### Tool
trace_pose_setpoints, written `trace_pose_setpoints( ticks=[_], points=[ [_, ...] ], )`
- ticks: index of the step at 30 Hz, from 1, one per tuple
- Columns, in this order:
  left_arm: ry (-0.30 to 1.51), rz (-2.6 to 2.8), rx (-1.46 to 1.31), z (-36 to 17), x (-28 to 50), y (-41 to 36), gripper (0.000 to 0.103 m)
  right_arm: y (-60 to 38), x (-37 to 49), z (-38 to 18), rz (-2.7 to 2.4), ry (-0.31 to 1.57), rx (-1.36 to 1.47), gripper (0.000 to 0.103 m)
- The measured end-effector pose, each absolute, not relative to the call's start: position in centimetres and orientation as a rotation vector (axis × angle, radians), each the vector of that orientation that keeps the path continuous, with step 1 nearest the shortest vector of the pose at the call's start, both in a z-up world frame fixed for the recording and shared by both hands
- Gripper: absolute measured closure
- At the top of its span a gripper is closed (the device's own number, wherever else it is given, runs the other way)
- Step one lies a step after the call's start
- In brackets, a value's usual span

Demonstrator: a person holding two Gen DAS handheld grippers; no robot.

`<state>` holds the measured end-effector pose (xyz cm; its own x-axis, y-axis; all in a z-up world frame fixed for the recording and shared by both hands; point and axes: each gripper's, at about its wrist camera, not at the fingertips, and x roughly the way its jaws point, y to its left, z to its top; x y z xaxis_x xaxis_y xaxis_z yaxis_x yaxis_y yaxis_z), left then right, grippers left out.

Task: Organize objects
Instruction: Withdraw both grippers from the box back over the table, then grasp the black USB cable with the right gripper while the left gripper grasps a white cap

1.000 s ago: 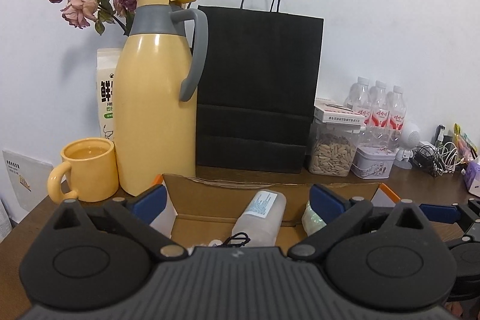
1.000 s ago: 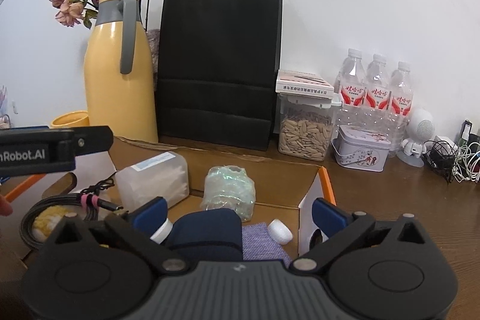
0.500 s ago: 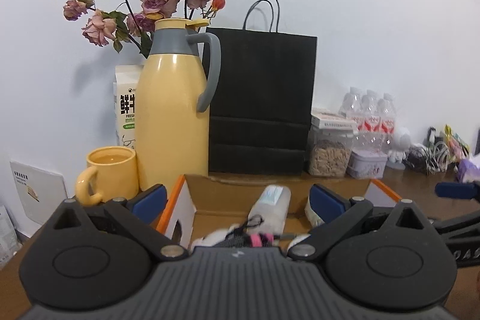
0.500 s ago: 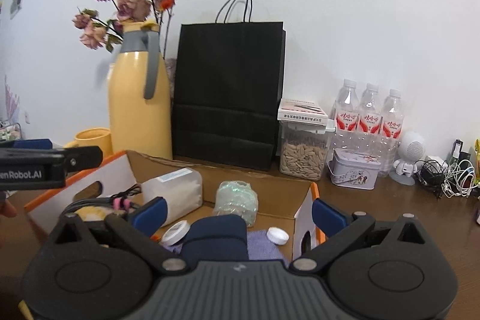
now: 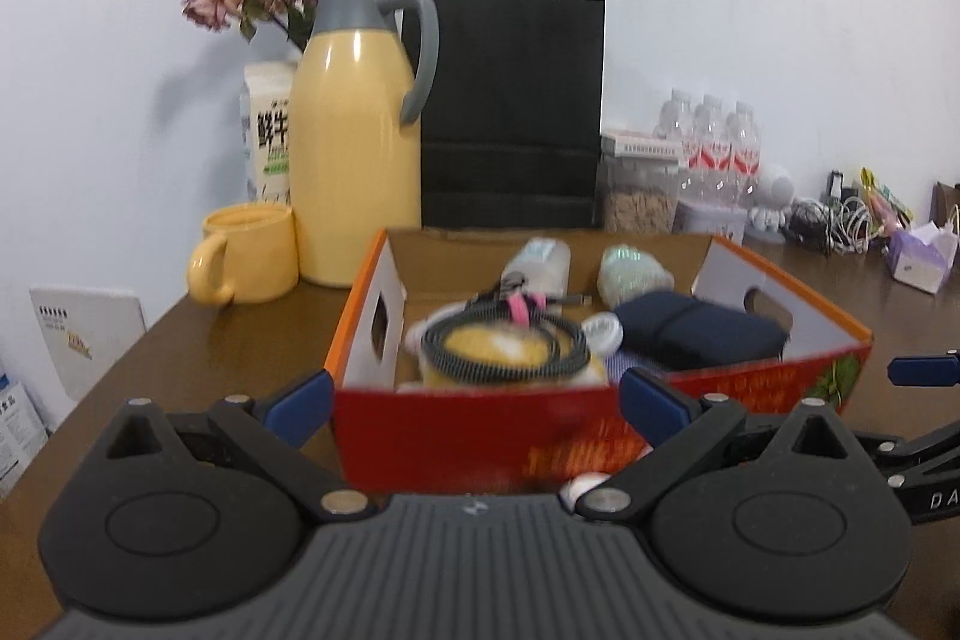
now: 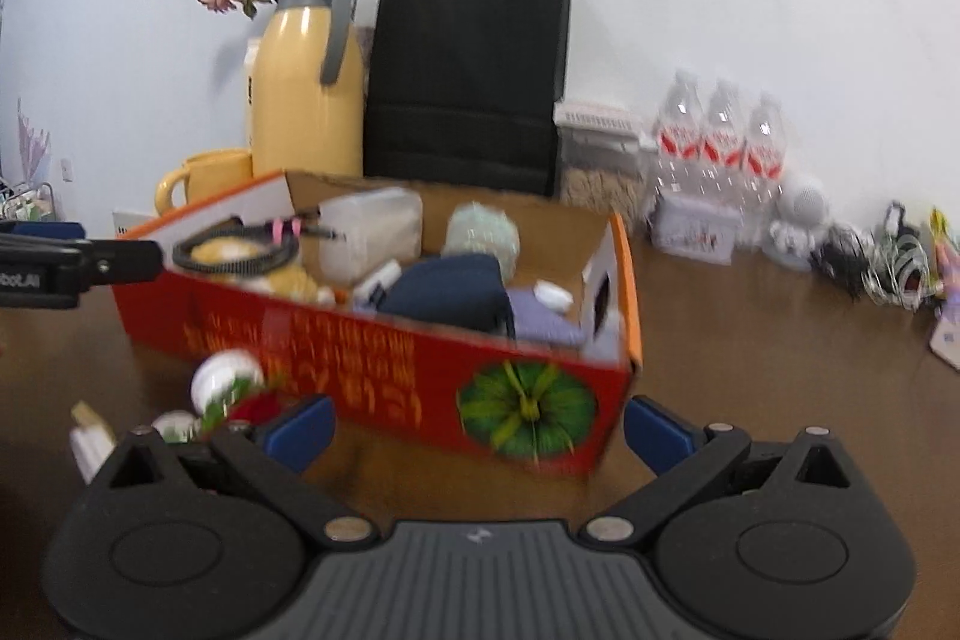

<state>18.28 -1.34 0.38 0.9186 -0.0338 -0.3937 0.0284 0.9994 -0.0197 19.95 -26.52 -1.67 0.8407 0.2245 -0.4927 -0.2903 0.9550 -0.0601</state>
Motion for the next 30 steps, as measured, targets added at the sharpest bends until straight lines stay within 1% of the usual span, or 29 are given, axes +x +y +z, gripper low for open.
trace_pose_setpoints(
  ticks=[8,13,16,18,19,22,23,25,26,27,30],
  points=[
    [0.463,-0.009,-0.062,-1.0,16.1,0.2,0.000,-27.5,18.7,-3.5,0.260,0.591,-0.121,0.001],
    [0.469,0.003,-0.086,-1.3,15.5,0.9,0.000,-27.4,18.9,-4.0,0.257,0.623,-0.127,0.008],
    [0.465,-0.003,-0.089,-1.3,15.3,0.9,0.000,-27.9,19.2,-4.0,0.259,0.633,-0.096,0.008],
    [0.465,-0.007,-0.090,-1.4,15.3,0.9,0.000,-28.3,19.6,-4.2,0.261,0.653,-0.073,0.014],
    [0.465,-0.009,-0.092,-1.4,15.3,0.9,0.000,-28.4,19.8,-4.3,0.263,0.668,-0.062,0.016],
    [0.459,-0.016,-0.104,-1.3,15.3,1.0,0.000,-28.6,20.2,-4.4,0.260,0.679,-0.054,0.016],
    [0.458,-0.015,-0.107,-1.3,15.3,1.1,0.000,-28.6,20.2,-4.4,0.258,0.679,-0.057,0.018],
    [0.461,-0.014,-0.114,-1.3,15.4,1.2,0.000,-28.4,20.1,-4.4,0.258,0.673,-0.066,0.027],
    [0.464,-0.016,-0.120,-1.3,15.4,1.3,0.000,-28.4,20.0,-4.4,0.264,0.665,-0.067,0.036],
    [0.467,-0.015,-0.125,-1.3,15.5,1.4,0.000,-28.3,20.0,-4.3,0.268,0.661,-0.069,0.042],
    [0.471,-0.012,-0.132,-1.4,15.6,1.6,0.000,-28.3,19.8,-4.2,0.267,0.652,-0.069,0.051]
  ],
)
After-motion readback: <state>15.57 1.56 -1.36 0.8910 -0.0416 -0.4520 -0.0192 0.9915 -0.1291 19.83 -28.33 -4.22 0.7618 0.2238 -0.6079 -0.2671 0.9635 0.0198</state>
